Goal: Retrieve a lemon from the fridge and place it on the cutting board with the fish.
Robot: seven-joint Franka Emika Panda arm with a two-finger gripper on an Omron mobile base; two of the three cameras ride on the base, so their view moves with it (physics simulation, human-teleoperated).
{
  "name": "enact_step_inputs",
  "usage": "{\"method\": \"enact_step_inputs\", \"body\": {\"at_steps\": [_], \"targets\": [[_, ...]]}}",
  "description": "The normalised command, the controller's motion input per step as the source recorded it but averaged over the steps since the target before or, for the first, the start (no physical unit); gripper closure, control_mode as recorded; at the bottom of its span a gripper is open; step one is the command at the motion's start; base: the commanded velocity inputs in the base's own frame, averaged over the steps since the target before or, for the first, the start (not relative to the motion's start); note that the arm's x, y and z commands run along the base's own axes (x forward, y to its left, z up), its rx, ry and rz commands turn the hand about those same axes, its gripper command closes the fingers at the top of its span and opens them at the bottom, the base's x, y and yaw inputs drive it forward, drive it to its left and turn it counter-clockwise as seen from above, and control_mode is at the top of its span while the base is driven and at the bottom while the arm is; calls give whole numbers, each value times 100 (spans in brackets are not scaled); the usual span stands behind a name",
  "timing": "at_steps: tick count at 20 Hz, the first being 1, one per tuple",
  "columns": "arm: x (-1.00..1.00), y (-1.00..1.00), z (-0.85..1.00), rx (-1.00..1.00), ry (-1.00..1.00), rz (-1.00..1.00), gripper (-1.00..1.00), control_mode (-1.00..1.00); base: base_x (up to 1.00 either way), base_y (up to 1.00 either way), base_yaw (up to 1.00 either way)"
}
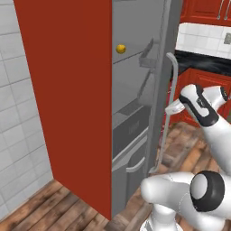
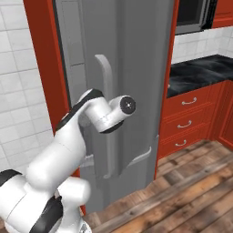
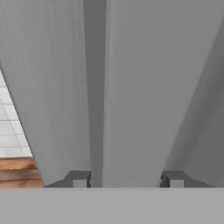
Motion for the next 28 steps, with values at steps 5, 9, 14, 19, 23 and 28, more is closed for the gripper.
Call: {"method": "enact_step_inputs", "body": {"at_steps": [5,9,14,19,23,28], "targets": [[-64,-100,6,0,3,-2,100,-100,0,0,0],[-7,-85,0,0,2,-2,100,-100,0,0,0],[-9,-12,-1,0,0,0,-100,-100,0,0,0],[-54,-11,1,0,0,-5,-100,-100,0,0,0],[-82,0,8,-1,-2,-13,-100,-100,0,0,0],[-45,31,16,-24,0,-24,-100,-100,0,0,0]]}}
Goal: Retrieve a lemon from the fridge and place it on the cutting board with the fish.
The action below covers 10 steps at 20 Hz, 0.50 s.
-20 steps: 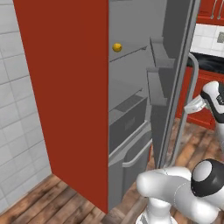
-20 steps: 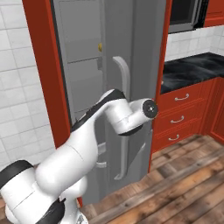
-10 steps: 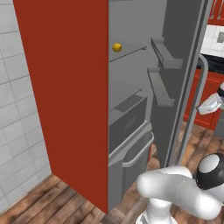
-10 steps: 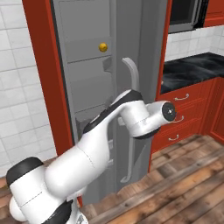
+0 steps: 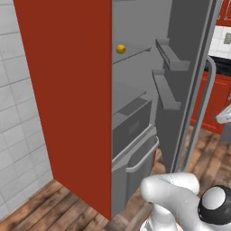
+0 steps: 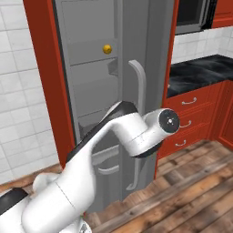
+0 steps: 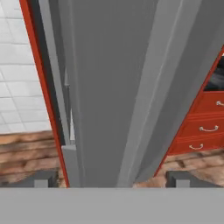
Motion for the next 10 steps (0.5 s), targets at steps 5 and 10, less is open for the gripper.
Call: {"method": "enact_step_inputs", "body": {"at_steps": [5,10], "targets": [[-19,73,8,-55,3,-25,-100,-100,0,0,0],[-13,69,0,-63,6,-25,-100,-100,0,0,0]]}}
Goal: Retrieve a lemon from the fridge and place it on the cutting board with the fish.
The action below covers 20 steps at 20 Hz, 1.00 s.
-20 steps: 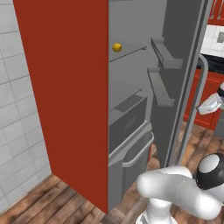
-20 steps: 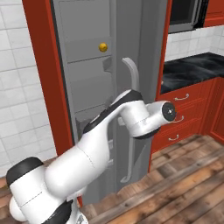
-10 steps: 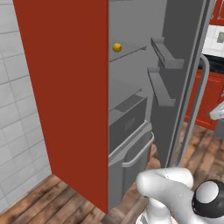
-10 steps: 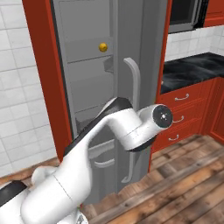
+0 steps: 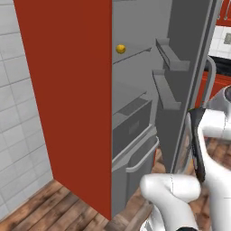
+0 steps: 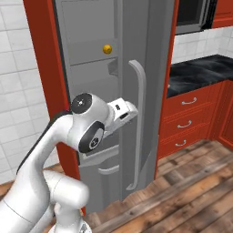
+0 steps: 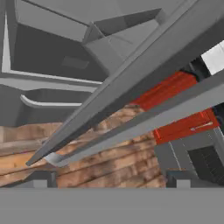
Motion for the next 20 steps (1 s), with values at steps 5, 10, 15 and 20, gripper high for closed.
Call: {"method": "enact_step_inputs", "body": {"at_steps": [5,10,15,20], "targets": [[-3,37,0,-46,12,-21,-100,-100,0,0,0],[6,53,-1,-36,12,-16,-100,-100,0,0,0],[35,54,0,-13,3,0,-100,-100,0,0,0],[39,17,-1,-3,0,-2,-100,-100,0,0,0]]}}
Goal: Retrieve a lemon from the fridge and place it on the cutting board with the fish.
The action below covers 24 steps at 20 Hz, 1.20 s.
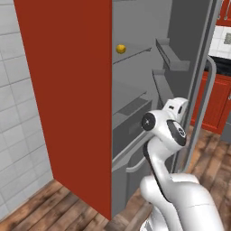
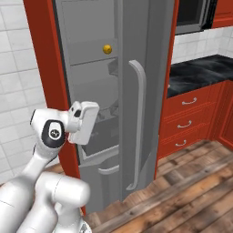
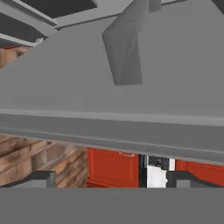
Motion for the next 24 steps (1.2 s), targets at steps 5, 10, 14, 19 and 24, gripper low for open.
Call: {"method": "enact_step_inputs", "body": {"at_steps": [5,10,14,19,24], "targets": [[47,-1,-3,-1,10,-7,-100,-100,0,0,0],[67,-1,-2,-4,6,-8,-100,-100,0,0,0],[28,-33,-9,-1,2,-3,-100,-100,0,0,0],[0,-58,-14,0,0,-13,-100,-100,0,0,0],[-2,-65,-5,0,0,-9,-100,-100,0,0,0]]}}
